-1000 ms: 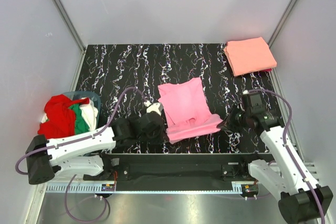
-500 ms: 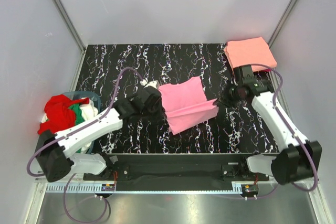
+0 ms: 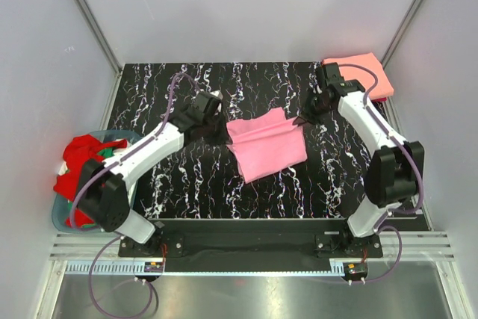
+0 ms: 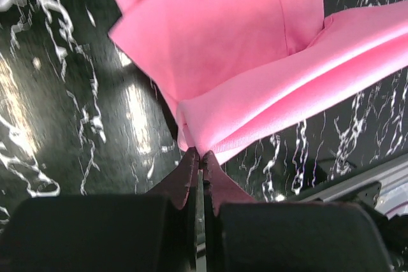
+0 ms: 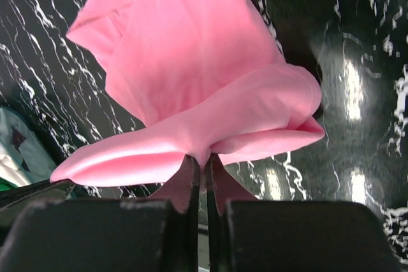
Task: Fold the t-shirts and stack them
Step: Fold the tshirt
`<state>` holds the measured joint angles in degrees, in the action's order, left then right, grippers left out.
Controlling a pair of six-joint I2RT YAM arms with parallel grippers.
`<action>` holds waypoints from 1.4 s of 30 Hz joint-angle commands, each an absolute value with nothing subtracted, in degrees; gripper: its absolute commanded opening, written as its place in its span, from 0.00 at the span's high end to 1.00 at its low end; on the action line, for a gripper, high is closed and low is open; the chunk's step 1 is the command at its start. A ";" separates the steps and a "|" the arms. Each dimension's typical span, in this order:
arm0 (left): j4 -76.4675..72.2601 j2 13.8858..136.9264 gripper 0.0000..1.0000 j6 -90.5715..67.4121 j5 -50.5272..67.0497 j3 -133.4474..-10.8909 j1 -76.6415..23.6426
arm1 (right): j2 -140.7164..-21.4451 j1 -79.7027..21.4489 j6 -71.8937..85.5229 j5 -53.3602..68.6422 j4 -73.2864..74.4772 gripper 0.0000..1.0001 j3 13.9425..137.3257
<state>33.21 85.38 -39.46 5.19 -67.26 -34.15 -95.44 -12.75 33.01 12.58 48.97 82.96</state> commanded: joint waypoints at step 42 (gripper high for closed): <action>28.49 112.87 0.01 -34.63 19.07 -90.29 -10.37 | -126.66 -10.02 28.21 17.67 29.80 0.00 110.49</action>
<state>32.60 117.67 -34.39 18.87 -94.76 -9.39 -131.33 -9.65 30.04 20.29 35.14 113.78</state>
